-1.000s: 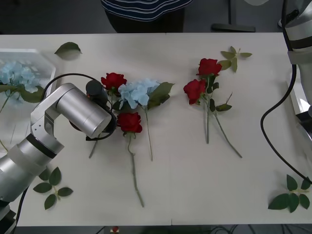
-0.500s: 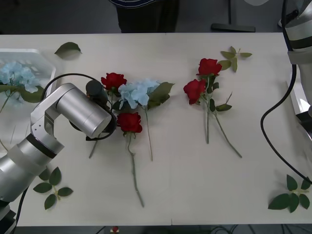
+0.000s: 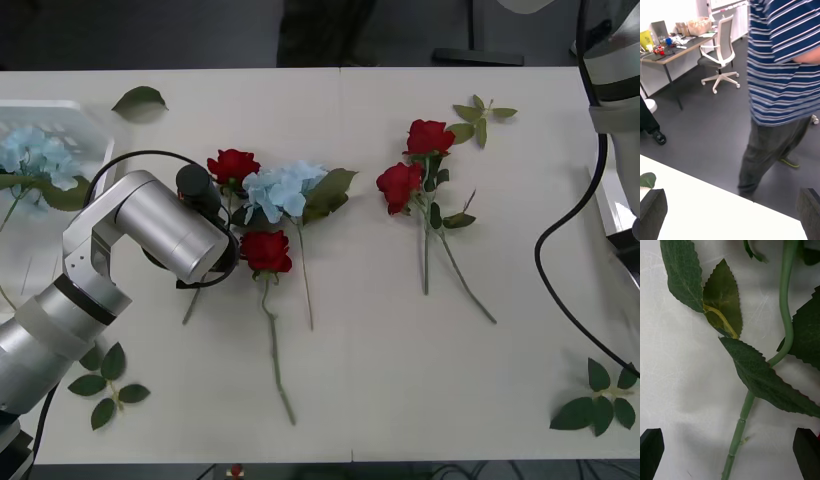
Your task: Place the red flowers into the right box and the blue flowers into the left box. If a person shows an open palm, hand one flower to the person first, then continue sorting.
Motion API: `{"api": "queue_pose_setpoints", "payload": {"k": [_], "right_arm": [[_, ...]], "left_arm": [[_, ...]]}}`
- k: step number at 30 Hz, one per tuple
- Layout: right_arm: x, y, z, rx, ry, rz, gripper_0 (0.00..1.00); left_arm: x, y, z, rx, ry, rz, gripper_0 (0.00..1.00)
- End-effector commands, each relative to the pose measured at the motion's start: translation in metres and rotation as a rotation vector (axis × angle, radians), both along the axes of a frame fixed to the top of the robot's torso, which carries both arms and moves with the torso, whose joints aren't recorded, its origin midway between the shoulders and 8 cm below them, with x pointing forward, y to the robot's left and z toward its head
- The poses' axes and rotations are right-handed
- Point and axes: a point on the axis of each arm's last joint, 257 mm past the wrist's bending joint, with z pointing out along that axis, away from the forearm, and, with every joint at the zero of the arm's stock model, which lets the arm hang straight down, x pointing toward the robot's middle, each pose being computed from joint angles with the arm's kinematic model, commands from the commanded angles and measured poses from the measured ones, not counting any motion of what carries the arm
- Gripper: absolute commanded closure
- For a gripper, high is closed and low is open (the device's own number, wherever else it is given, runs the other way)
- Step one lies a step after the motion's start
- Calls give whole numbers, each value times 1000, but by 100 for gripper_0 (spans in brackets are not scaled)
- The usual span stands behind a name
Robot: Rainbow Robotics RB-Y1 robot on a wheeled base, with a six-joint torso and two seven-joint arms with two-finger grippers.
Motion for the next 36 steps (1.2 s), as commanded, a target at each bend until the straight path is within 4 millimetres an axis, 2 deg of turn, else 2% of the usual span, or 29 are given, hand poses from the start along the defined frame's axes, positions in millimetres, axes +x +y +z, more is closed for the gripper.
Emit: {"api": "queue_pose_setpoints", "payload": {"k": [1, 5, 10, 16, 20, 21, 25, 30, 31, 36], "right_arm": [[-16, -2, 32, 23, -55, 10, 0], [-34, -10, 26, 21, 37, 21, 0], [-74, -20, -3, -45, 219, 70, 0], [-141, -33, -66, -134, 478, 165, 0], [-178, -49, -115, -203, 590, 185, 0], [-184, -52, -122, -211, 609, 185, 0], [-222, -71, -171, -209, 769, 155, 0], [-245, -85, -218, -177, 912, 136, 0], [-247, -88, -227, -171, 936, 127, 0], [-248, -106, -261, -167, 996, 53, 0]], "left_arm": [[13, -8, 21, 12, -43, -36, 0], [13, -8, 21, 12, -43, -36, 0], [13, -8, 21, 12, -43, -36, 0], [13, -8, 21, 12, -43, -36, 0], [13, -8, 21, 12, -43, -36, 0], [13, -8, 21, 12, -43, -36, 0], [13, -8, 21, 12, -43, -36, 0], [13, -8, 21, 12, -43, -36, 0], [6, -10, 11, 7, -20, -35, 0], [5, -16, 15, -19, -3, -36, 0]]}}
